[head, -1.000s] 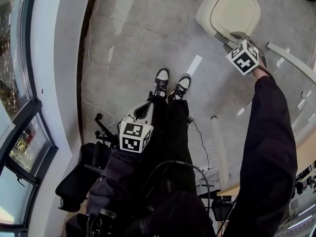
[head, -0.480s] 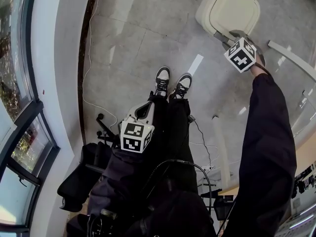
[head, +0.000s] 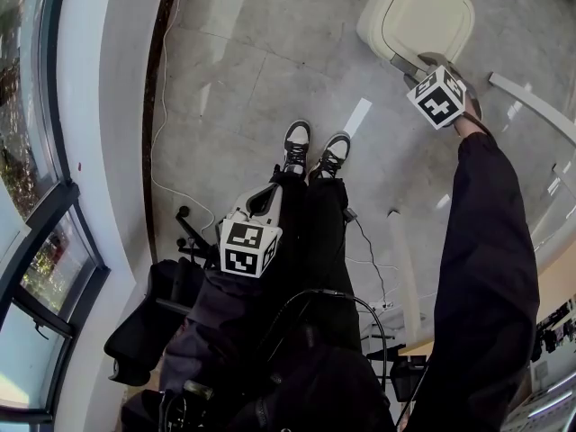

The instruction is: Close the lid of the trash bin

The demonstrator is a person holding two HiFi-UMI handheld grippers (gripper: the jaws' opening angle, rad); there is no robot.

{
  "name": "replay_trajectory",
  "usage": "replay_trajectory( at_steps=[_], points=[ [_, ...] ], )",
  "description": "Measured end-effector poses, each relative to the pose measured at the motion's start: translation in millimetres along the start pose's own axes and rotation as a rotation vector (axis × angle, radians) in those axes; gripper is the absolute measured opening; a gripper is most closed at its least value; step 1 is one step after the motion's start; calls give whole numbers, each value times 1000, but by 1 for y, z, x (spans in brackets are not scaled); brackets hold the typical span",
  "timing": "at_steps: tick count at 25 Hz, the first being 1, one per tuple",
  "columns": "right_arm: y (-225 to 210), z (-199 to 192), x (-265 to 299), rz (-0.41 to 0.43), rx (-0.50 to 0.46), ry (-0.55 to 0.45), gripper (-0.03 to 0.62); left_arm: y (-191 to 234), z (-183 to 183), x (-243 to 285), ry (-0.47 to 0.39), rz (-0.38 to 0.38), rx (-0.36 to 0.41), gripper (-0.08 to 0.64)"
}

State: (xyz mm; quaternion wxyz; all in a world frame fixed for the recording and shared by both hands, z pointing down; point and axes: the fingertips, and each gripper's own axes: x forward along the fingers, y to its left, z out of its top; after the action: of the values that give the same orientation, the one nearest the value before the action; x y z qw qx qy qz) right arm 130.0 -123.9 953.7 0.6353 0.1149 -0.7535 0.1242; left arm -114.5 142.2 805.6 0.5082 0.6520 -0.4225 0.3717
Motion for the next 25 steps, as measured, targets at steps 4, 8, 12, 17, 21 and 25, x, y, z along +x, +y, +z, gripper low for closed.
replay_trajectory(
  at_steps=[4, 8, 12, 17, 21, 25],
  points=[
    [2, 1, -4, -47, -5, -26, 219, -2, -1, -1, -5, 0, 10, 2],
    [7, 8, -29, -117, 107, -130, 219, -4, 0, -6, -17, 2, 23, 2],
    [32, 15, -76, -147, 256, -269, 218, -18, 14, -16, -48, -10, 54, 2],
    [55, 27, -154, -244, 413, -437, 149, -44, 47, -38, -120, -42, 128, 2],
    [67, 36, -221, -322, 493, -542, 83, -66, 65, -63, -158, -48, 172, 2],
    [70, 46, -304, -420, 533, -636, 18, -89, 100, -100, -239, -45, 201, 2]
  ],
)
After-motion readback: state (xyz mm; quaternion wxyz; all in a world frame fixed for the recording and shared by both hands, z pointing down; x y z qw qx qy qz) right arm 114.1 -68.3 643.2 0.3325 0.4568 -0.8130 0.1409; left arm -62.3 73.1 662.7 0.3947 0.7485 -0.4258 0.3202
